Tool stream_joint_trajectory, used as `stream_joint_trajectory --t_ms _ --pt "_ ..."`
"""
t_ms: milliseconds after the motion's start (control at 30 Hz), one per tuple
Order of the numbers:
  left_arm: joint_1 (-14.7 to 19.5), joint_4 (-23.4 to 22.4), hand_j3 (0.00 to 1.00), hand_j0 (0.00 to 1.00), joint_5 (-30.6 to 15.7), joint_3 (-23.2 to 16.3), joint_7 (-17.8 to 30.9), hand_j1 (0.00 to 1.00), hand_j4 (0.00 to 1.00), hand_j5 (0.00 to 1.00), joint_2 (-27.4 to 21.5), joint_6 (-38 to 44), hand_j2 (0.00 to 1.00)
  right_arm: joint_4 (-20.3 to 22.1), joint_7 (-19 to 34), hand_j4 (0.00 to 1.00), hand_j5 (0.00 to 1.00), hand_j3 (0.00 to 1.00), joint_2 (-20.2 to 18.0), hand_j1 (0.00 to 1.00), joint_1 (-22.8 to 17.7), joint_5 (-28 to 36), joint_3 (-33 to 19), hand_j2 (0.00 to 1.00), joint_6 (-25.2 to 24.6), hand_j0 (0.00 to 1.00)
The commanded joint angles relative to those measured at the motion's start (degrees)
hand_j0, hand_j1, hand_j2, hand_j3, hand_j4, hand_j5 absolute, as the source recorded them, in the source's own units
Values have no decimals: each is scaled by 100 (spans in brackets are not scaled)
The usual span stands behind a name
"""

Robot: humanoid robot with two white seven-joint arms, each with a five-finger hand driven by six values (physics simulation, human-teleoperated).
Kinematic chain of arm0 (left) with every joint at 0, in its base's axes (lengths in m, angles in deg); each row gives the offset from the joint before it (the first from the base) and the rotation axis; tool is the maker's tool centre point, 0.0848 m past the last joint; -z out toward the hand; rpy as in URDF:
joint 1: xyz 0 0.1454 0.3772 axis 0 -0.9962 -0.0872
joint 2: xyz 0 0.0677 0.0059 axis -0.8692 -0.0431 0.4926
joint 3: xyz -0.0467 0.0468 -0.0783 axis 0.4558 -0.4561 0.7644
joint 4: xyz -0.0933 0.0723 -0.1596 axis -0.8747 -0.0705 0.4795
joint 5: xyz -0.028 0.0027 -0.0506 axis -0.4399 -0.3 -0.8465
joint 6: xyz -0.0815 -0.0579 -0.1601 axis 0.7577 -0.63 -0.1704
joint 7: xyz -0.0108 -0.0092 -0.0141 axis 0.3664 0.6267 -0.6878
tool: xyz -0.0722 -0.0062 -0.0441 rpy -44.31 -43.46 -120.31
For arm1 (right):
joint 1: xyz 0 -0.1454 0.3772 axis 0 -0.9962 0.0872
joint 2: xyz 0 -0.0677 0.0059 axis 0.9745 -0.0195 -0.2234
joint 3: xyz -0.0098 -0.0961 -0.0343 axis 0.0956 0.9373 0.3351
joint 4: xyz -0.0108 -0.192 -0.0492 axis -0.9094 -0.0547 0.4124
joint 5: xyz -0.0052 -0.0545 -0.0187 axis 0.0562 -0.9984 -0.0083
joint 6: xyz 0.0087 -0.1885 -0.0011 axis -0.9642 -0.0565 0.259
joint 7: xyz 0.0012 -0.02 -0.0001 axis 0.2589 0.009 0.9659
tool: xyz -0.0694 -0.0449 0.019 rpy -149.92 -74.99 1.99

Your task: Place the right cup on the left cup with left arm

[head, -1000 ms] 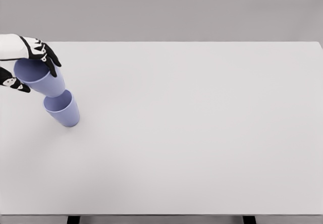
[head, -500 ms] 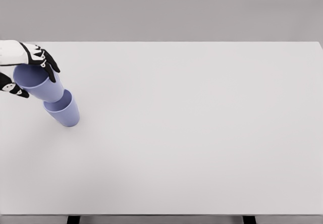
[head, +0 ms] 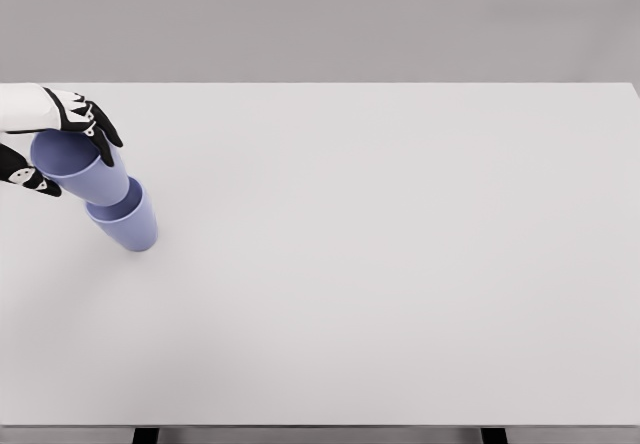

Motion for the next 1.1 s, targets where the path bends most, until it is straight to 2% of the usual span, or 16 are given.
stream_joint_trajectory --t_ms 0,300,600,1067 --pt "0 -3 55 55 -50 13 0 55 55 55 3 18 55 -1 2 100 100 100 0 100 0 -7 0 100 3 100" --pt "-35 -302 56 56 -42 4 0 56 56 56 162 18 56 -1 2 100 100 100 0 100 0 -7 0 100 3 100" --pt "-167 -293 56 56 -33 4 0 56 56 56 179 18 56 -1 2 100 100 100 0 100 0 -7 0 100 3 100" --pt "-176 -320 56 56 -6 4 0 56 56 56 197 18 56 -1 2 100 100 100 0 100 0 -7 0 100 3 100"
